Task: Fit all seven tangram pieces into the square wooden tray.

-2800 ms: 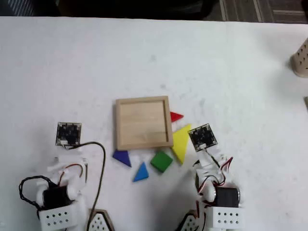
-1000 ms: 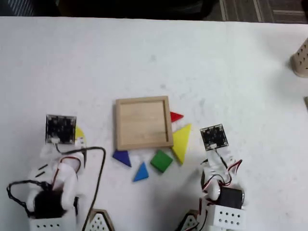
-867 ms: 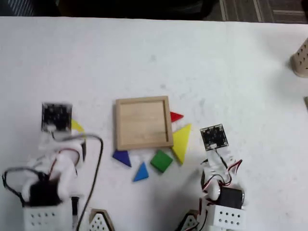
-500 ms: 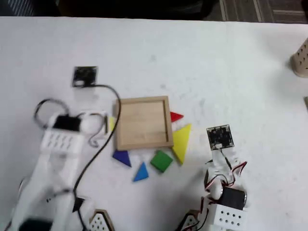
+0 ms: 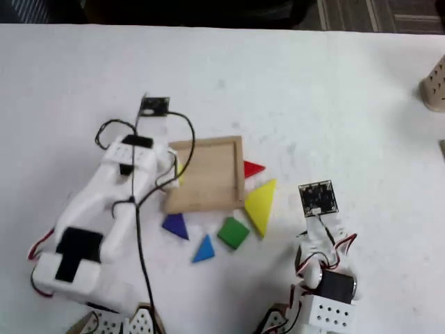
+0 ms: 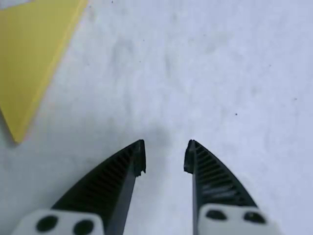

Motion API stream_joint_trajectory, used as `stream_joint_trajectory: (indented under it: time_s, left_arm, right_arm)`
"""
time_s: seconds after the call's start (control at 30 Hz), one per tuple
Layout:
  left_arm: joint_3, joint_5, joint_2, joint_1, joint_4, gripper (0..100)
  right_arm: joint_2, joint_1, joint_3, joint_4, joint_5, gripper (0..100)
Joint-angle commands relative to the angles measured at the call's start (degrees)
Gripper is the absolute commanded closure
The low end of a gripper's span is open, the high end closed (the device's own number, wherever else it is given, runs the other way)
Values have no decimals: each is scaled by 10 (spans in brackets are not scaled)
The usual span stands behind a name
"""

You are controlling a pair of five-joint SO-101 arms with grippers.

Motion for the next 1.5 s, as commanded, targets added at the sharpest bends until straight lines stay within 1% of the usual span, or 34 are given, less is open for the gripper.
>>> stream_joint_trajectory:
  time_s: [0.0, 0.1, 0.37, 0.53, 0.6, 0.67, 0.77, 0.97, 1.07, 1.13, 1.2, 1.3, 1.4, 1.47]
  left_arm:
    - [-43, 3, 34, -7, 9, 924]
    - [-59, 3, 44, -32, 33, 983]
    - [-62, 3, 47, -153, 36, 969]
    - [-62, 1, 44, -180, 43, 969]
    - [-69, -25, 43, -180, 65, 969]
    - [-79, -81, 43, -177, 85, 969]
    - [-82, -135, 43, -178, 88, 969]
    - [-83, -145, 43, -211, 87, 969]
    - [-76, -145, 45, -252, 91, 969]
    - [-76, -145, 48, -292, 86, 969]
    - [-76, -141, 47, -323, 65, 969]
    - [-77, -144, 43, -330, 55, 969]
    - [-76, -148, 43, -310, 56, 969]
    - [-76, -183, 42, -294, 65, 970]
  right_arm:
    - [6, 6, 6, -1, 1, 861]
    - [6, 6, 6, -1, 0, 861]
    - [6, 7, 6, -1, 0, 861]
    - [6, 7, 6, -1, 0, 861]
    - [6, 7, 6, -1, 0, 861]
    - [6, 7, 6, -2, 0, 859]
    - [6, 7, 6, -5, -1, 858]
    - [6, 3, 5, -16, -1, 860]
    - [6, 3, 3, -17, -1, 860]
    - [6, 2, -4, -19, -2, 860]
    - [6, 2, -16, -32, -2, 860]
    - [6, 2, -38, -53, -2, 859]
    - [10, -10, -62, -45, -2, 858]
    - [10, -23, -70, -34, -2, 858]
